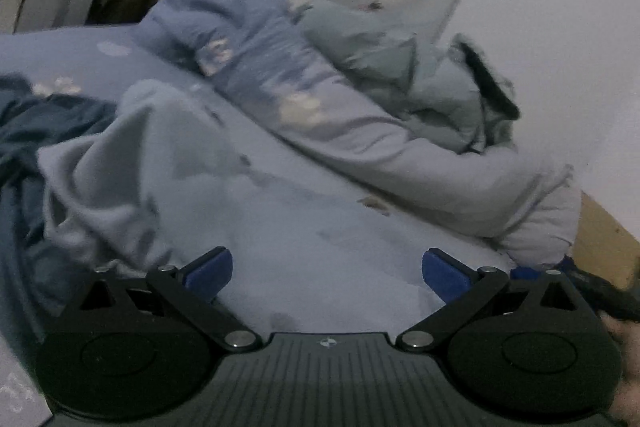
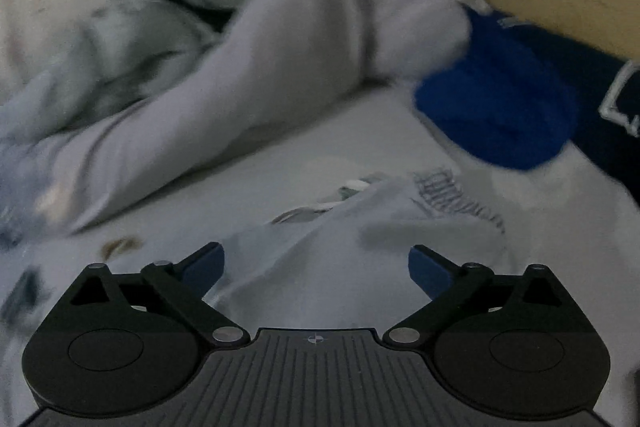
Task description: Fold clothes
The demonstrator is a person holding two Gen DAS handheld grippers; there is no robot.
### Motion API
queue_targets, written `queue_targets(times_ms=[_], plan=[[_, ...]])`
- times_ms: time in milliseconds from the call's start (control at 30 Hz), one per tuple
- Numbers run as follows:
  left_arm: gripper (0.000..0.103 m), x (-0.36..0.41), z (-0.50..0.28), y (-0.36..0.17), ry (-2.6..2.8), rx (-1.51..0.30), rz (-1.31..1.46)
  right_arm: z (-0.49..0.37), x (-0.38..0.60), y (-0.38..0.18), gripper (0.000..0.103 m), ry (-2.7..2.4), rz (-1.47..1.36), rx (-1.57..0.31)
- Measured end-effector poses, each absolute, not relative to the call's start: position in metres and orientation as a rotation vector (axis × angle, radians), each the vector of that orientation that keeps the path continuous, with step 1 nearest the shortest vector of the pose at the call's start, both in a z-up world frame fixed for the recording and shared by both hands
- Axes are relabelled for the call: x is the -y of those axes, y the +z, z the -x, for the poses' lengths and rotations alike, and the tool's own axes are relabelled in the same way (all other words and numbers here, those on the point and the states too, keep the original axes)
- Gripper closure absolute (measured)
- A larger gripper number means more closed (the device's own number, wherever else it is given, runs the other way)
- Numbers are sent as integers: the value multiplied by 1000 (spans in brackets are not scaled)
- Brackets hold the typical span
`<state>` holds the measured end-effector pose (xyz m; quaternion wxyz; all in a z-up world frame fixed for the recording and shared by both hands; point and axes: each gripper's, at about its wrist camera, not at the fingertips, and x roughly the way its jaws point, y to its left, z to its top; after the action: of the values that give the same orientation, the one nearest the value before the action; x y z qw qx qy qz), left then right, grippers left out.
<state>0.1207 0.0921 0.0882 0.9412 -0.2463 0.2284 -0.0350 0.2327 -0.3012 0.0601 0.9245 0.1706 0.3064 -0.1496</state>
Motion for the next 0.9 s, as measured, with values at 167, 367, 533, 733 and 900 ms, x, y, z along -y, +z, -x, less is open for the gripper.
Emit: queue_targets(times_ms=[167,367,533,733,900], plan=[[0,-87,-131,80,-75,-498,495,-282,281,25,4,-436,-198,-684],[0,-91,-140,67,-57,-589,504,-301,284,1,56,-464,-151,-757],[0,-96,-141,66,-55,-602,550,-261,294,19,92,-393,-209,-668],[0,-95,-132,70,-72,-597,540,-161,322,44,94,-334,-363,-520],[0,-90,-127,67,-112,-619,571,-69,354,42,94,-372,-492,-483]])
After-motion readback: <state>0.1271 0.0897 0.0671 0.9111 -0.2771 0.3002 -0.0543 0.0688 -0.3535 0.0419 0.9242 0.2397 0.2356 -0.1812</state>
